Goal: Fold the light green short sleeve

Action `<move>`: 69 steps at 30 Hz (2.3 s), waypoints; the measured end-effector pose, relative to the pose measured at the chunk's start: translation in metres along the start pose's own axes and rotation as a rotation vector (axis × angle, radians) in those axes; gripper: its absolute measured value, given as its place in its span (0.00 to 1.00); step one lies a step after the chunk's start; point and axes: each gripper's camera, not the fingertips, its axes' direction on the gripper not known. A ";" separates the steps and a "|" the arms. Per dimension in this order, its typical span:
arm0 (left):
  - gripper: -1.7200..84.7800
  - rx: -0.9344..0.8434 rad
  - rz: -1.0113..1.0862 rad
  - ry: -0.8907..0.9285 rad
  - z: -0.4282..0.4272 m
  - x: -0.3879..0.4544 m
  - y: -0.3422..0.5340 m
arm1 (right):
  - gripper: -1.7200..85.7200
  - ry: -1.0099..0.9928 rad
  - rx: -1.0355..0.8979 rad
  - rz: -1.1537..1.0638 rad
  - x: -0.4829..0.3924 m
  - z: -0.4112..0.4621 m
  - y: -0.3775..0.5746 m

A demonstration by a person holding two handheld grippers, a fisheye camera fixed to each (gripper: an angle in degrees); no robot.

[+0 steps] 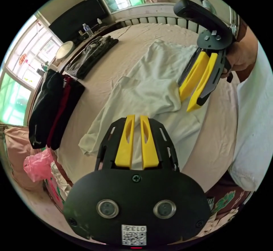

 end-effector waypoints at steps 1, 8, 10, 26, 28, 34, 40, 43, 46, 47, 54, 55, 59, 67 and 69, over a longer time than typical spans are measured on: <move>0.06 -0.003 0.019 0.022 0.001 -0.004 -0.002 | 0.12 -0.003 -0.001 0.001 0.000 0.001 -0.001; 0.08 -0.023 0.144 0.031 0.008 -0.003 -0.012 | 0.11 0.075 0.076 0.059 0.000 -0.005 0.006; 0.08 -0.034 0.150 0.038 0.014 -0.004 -0.016 | 0.11 0.070 0.081 0.071 0.002 -0.002 0.004; 0.06 -0.068 0.277 0.039 0.034 -0.032 -0.034 | 0.07 0.165 0.060 0.037 -0.011 0.013 -0.001; 0.04 -0.069 0.281 0.064 0.032 -0.041 -0.034 | 0.06 0.140 0.044 0.034 -0.012 0.012 -0.002; 0.02 -0.010 0.339 0.121 0.015 -0.064 -0.026 | 0.05 0.098 0.033 -0.072 -0.023 -0.015 0.007; 0.02 -0.060 0.422 0.128 0.039 -0.067 -0.020 | 0.04 0.121 -0.053 -0.095 -0.026 0.012 0.017; 0.02 -0.056 0.373 0.137 0.032 -0.082 -0.014 | 0.04 0.103 -0.073 -0.121 -0.034 0.003 0.024; 0.02 -0.096 0.292 0.147 0.025 -0.105 0.007 | 0.03 0.101 -0.087 -0.165 -0.044 -0.015 0.036; 0.02 -0.087 0.226 0.141 0.021 -0.118 0.016 | 0.03 0.119 -0.066 -0.185 -0.051 -0.025 0.037; 0.02 -0.048 -0.110 -0.019 0.034 -0.177 0.036 | 0.03 0.336 0.087 -0.331 -0.095 -0.018 0.001; 0.02 -0.117 -0.103 -0.040 0.048 -0.181 0.037 | 0.03 0.342 0.068 -0.325 -0.094 -0.012 -0.001; 0.02 -0.170 -0.190 -0.026 0.057 -0.209 0.061 | 0.02 0.351 -0.047 -0.283 -0.084 0.006 0.002; 0.02 -0.069 -0.381 0.003 0.045 -0.257 0.093 | 0.02 0.390 0.082 -0.390 -0.104 -0.026 -0.040; 0.02 -0.091 -0.359 0.026 0.057 -0.259 0.088 | 0.02 0.421 0.060 -0.382 -0.102 -0.012 -0.069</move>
